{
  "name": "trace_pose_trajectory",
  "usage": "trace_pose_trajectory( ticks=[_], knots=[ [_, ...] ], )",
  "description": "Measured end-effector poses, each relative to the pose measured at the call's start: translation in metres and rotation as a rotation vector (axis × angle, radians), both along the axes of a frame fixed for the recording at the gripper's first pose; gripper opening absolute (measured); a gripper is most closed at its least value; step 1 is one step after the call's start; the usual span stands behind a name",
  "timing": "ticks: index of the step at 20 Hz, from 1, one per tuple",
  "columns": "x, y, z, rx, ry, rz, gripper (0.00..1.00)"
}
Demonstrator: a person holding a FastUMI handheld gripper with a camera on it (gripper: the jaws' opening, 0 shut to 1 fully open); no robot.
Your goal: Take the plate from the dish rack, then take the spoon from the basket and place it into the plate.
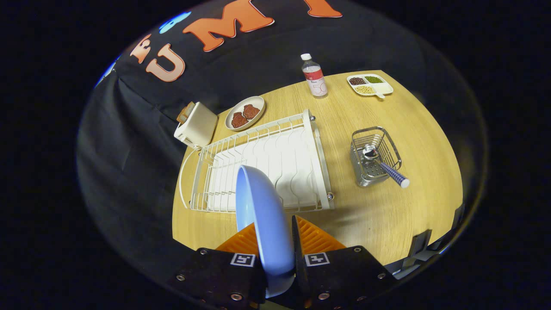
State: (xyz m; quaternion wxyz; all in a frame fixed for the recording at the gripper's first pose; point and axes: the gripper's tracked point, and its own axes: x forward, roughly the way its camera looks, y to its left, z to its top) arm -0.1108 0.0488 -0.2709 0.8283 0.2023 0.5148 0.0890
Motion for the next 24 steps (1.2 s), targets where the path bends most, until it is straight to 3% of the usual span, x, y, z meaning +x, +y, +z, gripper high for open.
trace_pose_trajectory(
  ticks=[8,18,24],
  knots=[
    [-0.051,-0.016,-0.073,0.083,0.051,0.004,0.27],
    [-0.058,0.010,-0.124,0.203,0.075,0.004,0.27],
    [-0.051,0.008,-0.137,0.127,0.061,-0.007,0.40]
  ],
)
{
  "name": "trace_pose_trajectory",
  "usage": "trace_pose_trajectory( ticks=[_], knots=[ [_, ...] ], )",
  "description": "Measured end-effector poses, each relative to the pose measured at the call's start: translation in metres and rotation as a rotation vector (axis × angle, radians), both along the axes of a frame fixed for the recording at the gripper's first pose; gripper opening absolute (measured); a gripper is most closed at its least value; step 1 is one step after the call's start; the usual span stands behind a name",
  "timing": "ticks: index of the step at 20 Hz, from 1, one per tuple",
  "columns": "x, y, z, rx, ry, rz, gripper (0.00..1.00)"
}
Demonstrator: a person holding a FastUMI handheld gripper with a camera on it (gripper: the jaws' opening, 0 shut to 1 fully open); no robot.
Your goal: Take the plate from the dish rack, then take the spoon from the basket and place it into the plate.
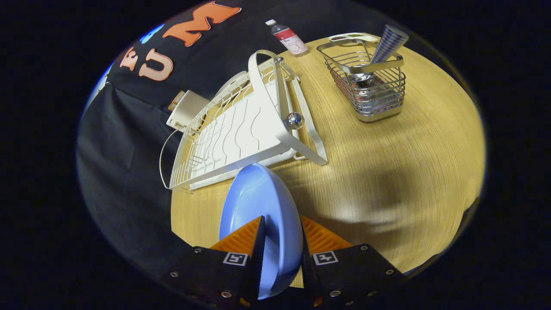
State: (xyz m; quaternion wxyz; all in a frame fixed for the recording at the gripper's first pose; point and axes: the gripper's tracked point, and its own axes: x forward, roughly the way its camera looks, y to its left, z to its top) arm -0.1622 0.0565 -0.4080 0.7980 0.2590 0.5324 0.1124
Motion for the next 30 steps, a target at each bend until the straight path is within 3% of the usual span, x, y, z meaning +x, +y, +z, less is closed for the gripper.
trace_pose_trajectory(
  ticks=[5,10,14,20,22,25,27,30],
  knots=[
    [0.006,-0.030,-0.004,-0.209,-0.037,0.038,0.58],
    [0.017,-0.063,0.025,-0.238,-0.115,-0.025,0.78],
    [0.035,-0.098,0.051,-0.327,-0.254,-0.069,0.88],
    [0.069,-0.137,0.089,-0.493,-0.511,-0.124,0.88],
    [0.080,-0.149,0.086,-0.577,-0.546,-0.125,0.88],
    [0.102,-0.151,0.091,-0.601,-0.617,-0.128,0.88],
    [0.110,-0.154,0.082,-0.620,-0.633,-0.120,0.84],
    [0.121,-0.157,0.076,-0.634,-0.658,-0.095,0.68]
  ],
)
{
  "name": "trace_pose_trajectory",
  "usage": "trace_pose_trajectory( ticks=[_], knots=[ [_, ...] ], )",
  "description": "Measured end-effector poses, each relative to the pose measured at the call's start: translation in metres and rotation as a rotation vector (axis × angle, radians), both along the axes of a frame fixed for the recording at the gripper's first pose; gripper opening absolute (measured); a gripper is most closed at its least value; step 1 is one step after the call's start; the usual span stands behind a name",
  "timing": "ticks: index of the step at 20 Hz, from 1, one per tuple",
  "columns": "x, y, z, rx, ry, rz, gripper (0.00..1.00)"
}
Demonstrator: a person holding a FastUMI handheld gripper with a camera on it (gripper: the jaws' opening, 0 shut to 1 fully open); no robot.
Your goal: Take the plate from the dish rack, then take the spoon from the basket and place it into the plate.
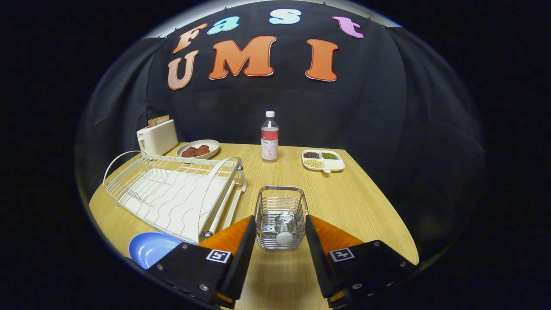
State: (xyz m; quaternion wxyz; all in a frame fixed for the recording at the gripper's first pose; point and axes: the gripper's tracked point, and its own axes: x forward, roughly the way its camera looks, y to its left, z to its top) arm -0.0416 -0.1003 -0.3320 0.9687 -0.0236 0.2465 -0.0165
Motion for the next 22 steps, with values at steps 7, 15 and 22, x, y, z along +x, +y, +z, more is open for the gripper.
trace_pose_trajectory(
  ticks=[7,15,22],
  knots=[
    [0.007,-0.007,-0.006,0.041,0.028,-0.032,0.18],
    [-0.001,0.001,0.021,0.083,0.033,-0.007,0.12],
    [-0.027,0.012,0.094,0.043,-0.058,0.062,0.12]
  ],
)
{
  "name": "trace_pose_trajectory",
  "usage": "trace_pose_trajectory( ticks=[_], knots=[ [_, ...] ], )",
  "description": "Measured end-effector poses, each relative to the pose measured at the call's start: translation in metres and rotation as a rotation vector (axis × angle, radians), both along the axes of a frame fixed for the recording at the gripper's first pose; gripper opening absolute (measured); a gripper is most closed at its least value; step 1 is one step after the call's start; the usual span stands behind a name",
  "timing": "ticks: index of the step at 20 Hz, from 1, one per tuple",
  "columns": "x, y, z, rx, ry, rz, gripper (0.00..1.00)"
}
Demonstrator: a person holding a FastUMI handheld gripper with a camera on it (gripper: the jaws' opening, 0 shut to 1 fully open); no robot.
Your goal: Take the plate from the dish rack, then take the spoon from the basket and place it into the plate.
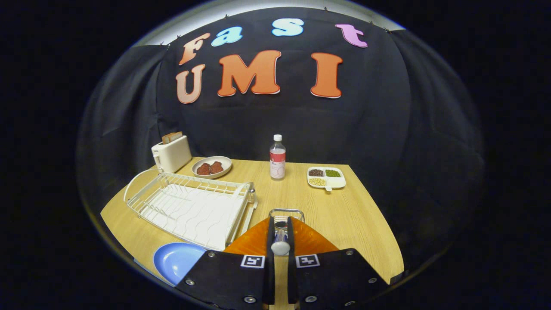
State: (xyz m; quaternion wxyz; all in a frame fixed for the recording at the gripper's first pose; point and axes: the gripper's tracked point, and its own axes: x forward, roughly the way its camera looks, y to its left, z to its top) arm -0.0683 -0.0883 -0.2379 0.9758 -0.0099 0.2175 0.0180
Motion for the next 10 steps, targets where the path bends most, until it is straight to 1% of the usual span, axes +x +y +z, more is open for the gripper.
trace_pose_trajectory(
  ticks=[3,5,8,10],
  knots=[
    [-0.016,0.023,0.037,0.019,-0.056,0.068,0.11],
    [-0.030,0.050,0.055,0.052,-0.079,0.131,0.12],
    [-0.053,0.092,0.065,0.085,-0.079,0.255,0.11],
    [-0.064,0.113,0.056,0.077,-0.061,0.324,0.11]
  ],
)
